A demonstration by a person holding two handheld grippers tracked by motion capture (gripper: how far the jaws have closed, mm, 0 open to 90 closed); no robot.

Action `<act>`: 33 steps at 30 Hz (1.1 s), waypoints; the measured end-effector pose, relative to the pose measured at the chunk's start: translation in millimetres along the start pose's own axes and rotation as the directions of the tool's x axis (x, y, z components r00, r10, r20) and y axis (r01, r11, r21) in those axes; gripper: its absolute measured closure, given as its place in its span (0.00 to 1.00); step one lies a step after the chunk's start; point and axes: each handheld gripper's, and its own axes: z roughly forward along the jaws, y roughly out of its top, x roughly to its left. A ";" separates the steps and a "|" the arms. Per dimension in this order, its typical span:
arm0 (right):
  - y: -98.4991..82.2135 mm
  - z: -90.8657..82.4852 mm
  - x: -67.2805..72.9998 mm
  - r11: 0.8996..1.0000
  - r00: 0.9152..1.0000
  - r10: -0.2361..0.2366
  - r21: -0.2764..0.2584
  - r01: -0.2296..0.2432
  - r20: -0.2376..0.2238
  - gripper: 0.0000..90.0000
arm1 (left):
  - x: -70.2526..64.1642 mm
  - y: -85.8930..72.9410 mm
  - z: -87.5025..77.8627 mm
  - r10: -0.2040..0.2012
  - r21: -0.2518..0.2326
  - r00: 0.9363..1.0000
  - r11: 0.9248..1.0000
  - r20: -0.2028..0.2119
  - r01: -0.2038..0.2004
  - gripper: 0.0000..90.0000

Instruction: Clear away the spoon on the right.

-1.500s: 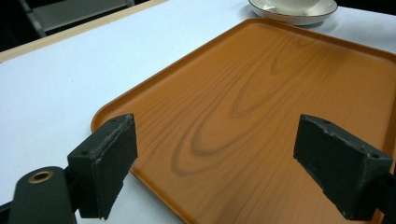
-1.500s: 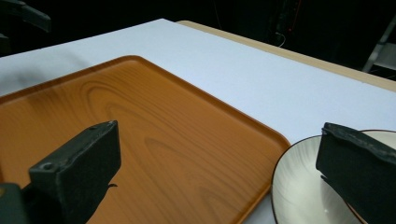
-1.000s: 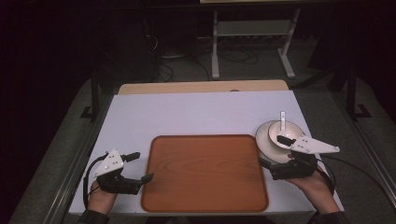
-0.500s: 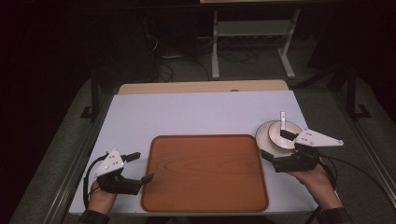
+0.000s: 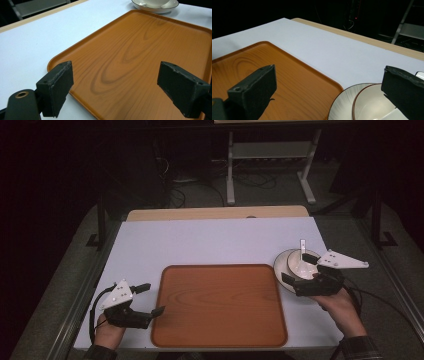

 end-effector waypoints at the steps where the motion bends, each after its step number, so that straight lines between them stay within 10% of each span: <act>1: 0.6 0.5 -0.7 1.000 1.000 -0.001 0.002 0.001 0.001 0.00 | 0.0 0.0 0.1 0.000 0.000 1.000 1.000 0.000 0.000 0.14; 33: 27.3 33.9 -18.1 0.995 1.000 -0.008 0.097 0.007 0.004 0.00 | 0.4 -0.1 0.4 -0.003 -0.002 1.000 1.000 0.001 0.003 0.14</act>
